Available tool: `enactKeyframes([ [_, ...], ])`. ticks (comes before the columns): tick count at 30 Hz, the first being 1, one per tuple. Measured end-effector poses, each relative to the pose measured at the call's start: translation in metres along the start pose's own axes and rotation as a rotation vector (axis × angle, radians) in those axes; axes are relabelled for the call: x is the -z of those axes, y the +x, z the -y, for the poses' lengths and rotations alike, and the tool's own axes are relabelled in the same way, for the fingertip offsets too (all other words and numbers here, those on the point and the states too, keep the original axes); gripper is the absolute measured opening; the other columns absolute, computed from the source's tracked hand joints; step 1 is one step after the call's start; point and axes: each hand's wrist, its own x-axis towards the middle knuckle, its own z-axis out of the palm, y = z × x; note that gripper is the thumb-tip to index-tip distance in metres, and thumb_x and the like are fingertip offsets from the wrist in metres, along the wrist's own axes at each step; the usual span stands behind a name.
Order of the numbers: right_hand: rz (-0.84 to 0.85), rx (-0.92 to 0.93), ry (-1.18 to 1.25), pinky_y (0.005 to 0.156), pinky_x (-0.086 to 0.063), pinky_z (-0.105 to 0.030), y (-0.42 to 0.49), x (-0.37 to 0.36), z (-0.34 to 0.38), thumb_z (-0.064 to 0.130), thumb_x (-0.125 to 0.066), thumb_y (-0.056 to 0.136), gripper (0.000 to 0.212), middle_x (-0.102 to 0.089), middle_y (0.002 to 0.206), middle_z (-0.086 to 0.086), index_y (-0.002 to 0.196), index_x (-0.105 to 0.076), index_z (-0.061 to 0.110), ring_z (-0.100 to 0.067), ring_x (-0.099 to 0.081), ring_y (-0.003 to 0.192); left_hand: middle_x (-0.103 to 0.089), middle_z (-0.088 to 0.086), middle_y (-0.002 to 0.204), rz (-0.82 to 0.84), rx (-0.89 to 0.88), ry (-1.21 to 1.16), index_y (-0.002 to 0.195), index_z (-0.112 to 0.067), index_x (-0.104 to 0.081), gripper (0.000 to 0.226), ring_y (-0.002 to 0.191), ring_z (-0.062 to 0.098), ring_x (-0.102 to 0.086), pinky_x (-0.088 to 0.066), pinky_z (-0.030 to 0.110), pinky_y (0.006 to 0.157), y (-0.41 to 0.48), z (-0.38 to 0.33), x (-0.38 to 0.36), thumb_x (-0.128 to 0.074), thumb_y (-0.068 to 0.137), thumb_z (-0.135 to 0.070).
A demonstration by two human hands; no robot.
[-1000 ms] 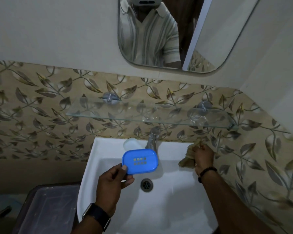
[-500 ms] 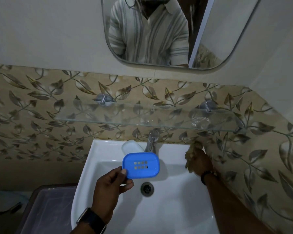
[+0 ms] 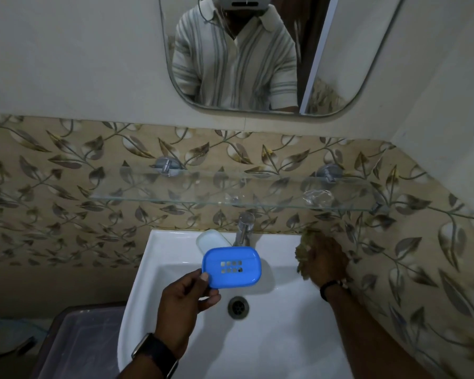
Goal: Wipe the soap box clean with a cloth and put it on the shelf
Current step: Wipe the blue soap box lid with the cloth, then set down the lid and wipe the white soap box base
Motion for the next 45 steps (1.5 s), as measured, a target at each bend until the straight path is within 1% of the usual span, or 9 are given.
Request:
enactKeyframes([
  [7, -0.432, 0.24, 0.485, 0.087, -0.048, -0.046, -0.04, 0.037, 0.077, 0.03, -0.044, 0.099, 0.04, -0.07, 0.104, -0.013, 0.112, -0.072, 0.005, -0.032, -0.06, 0.099, -0.07, 0.016, 0.075, 0.002, -0.019, -0.038, 0.109, -0.005, -0.076, 0.02, 0.072, 0.018, -0.068, -0.063, 0.04, 0.079, -0.002, -0.016, -0.002, -0.062, 0.098, -0.014],
  [11, -0.316, 0.399, 0.643, 0.071, -0.052, -0.038, -0.066, 0.053, 0.126, 0.029, -0.058, 0.097, 0.023, -0.068, 0.087, -0.001, 0.099, -0.074, 0.013, -0.017, -0.06, 0.08, -0.072, 0.014, 0.079, -0.01, -0.062, -0.088, 0.113, -0.004, -0.074, 0.021, 0.074, 0.019, -0.068, -0.063, 0.037, 0.078, -0.004, -0.029, -0.002, -0.06, 0.099, -0.01],
  [17, -0.182, 0.504, 0.603, 0.078, -0.05, -0.025, -0.088, 0.054, 0.176, 0.018, -0.071, 0.092, 0.022, -0.067, 0.093, 0.001, 0.112, -0.074, 0.011, -0.012, -0.061, 0.086, -0.07, 0.014, 0.084, -0.1, -0.101, -0.168, 0.116, 0.003, -0.069, 0.023, 0.071, 0.017, -0.066, -0.062, 0.028, 0.071, -0.003, -0.047, 0.017, -0.059, 0.099, -0.009],
  [22, -0.084, 0.523, 0.598, 0.073, -0.037, 0.001, -0.09, 0.047, 0.214, 0.015, -0.07, 0.092, 0.022, -0.069, 0.096, -0.001, 0.113, -0.074, 0.012, 0.002, -0.051, 0.082, -0.068, 0.012, 0.086, -0.208, -0.103, -0.224, 0.123, 0.006, -0.064, 0.028, 0.066, 0.015, -0.064, -0.063, 0.026, 0.068, 0.002, -0.062, 0.043, -0.061, 0.098, -0.007],
  [24, -0.026, 0.529, 0.578, 0.073, -0.039, -0.001, -0.09, 0.041, 0.228, 0.014, -0.068, 0.092, 0.023, -0.07, 0.099, -0.002, 0.114, -0.073, 0.014, -0.002, -0.054, 0.08, -0.067, 0.013, 0.09, -0.25, -0.094, -0.237, 0.128, 0.005, -0.061, 0.032, 0.069, 0.018, -0.062, -0.063, 0.024, 0.068, 0.007, -0.065, 0.053, -0.061, 0.098, -0.007],
  [29, 0.119, 0.44, 0.539, 0.085, -0.054, -0.035, -0.083, 0.022, 0.256, 0.018, -0.068, 0.092, 0.032, -0.071, 0.111, -0.002, 0.123, -0.068, 0.016, -0.018, -0.066, 0.089, -0.066, 0.014, 0.083, -0.332, -0.078, -0.232, 0.13, -0.006, -0.057, 0.033, 0.064, 0.022, -0.061, -0.062, 0.024, 0.062, 0.025, -0.066, 0.067, -0.059, 0.098, -0.002],
  [37, 0.326, 0.439, 0.372, 0.094, -0.051, -0.041, -0.051, -0.019, 0.276, 0.023, -0.075, 0.084, 0.044, -0.062, 0.117, -0.013, 0.125, -0.064, 0.011, -0.029, -0.061, 0.108, -0.066, 0.021, 0.084, -0.457, 0.014, -0.153, 0.109, -0.016, -0.057, 0.023, 0.065, 0.029, -0.062, -0.059, 0.031, 0.053, 0.067, -0.037, 0.072, -0.062, 0.095, 0.002],
  [42, 0.402, 0.464, 0.196, 0.095, -0.05, -0.036, -0.036, -0.043, 0.284, 0.032, -0.077, 0.08, 0.052, -0.058, 0.122, -0.016, 0.124, -0.061, 0.009, -0.03, -0.057, 0.113, -0.063, 0.017, 0.07, -0.459, 0.082, -0.057, 0.12, -0.006, -0.055, 0.029, 0.064, 0.027, -0.057, -0.051, 0.04, 0.067, 0.089, -0.007, 0.076, -0.066, 0.093, -0.003],
  [45, 0.389, 0.508, 0.046, 0.096, -0.045, -0.034, -0.032, -0.057, 0.286, 0.043, -0.072, 0.081, 0.056, -0.058, 0.125, -0.014, 0.125, -0.059, 0.01, -0.031, -0.053, 0.116, -0.068, 0.019, 0.08, -0.432, 0.116, 0.106, 0.128, -0.01, -0.057, 0.037, 0.066, 0.027, -0.059, -0.056, 0.042, 0.073, 0.093, 0.005, 0.08, -0.069, 0.092, -0.012],
])
